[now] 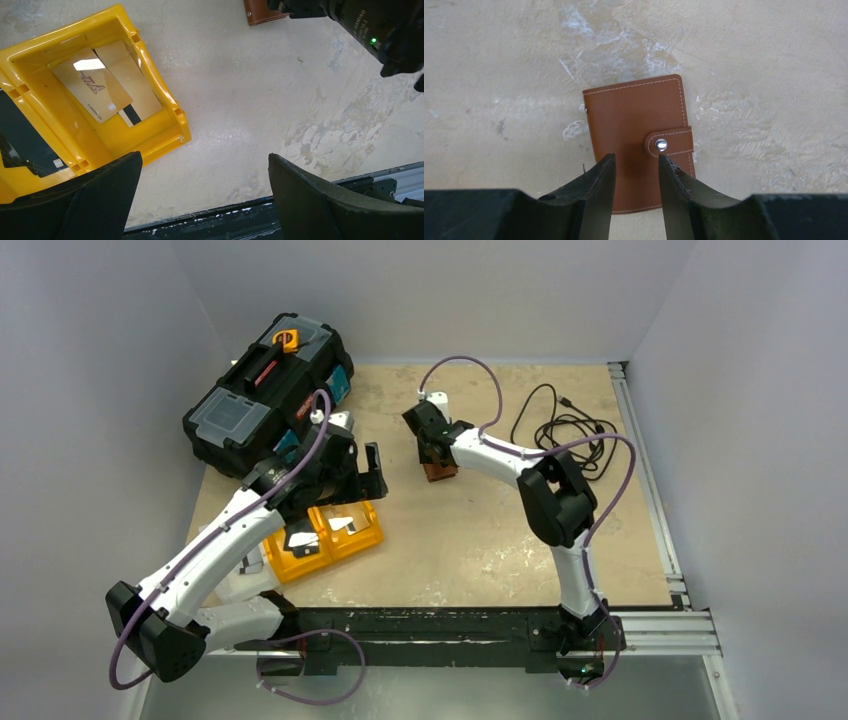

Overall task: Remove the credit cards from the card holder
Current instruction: Move the card holder to the center of the board.

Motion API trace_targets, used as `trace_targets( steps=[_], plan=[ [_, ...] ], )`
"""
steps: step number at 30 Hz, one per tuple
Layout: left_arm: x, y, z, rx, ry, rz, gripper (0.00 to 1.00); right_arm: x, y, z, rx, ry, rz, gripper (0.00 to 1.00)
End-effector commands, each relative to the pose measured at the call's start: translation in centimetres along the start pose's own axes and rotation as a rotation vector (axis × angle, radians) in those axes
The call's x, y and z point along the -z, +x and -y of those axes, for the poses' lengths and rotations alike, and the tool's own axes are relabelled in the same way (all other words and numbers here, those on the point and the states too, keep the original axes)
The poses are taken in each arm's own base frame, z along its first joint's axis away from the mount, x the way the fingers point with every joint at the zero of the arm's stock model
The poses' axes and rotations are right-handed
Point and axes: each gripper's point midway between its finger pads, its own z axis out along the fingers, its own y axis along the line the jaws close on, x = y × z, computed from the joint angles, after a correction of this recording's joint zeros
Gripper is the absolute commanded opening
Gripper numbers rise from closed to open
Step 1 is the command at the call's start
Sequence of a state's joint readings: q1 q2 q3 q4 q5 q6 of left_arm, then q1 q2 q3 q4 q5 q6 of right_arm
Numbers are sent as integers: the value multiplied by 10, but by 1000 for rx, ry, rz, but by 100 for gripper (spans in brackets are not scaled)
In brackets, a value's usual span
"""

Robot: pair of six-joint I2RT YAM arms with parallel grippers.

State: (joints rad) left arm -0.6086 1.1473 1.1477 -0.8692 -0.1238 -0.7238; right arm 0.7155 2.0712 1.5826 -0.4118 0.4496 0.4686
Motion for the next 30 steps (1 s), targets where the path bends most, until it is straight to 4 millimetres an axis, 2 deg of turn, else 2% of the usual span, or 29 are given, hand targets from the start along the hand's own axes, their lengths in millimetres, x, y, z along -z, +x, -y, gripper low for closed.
trace_targets(
  steps=[1,6,14,18,22,26,30],
  plan=[
    [10,-12,3,21,23,54,97,-5,-23,19,35,111,40,36],
    [10,-12,1,14,13,58,97,-15,-19,20,42,97,20,36],
    [6,-11,1,13,11,50,98,-32,12,26,37,100,-57,35],
    [4,-11,1,15,11,46,98,-42,24,32,5,76,-93,28],
    [2,-12,2,19,12,42,98,-46,31,31,-19,35,-120,14],
    [0,-12,4,23,13,40,97,-42,34,25,-34,-8,-133,1],
    [-5,-12,6,38,17,36,97,-30,34,21,-54,-52,-139,0]
  ],
)
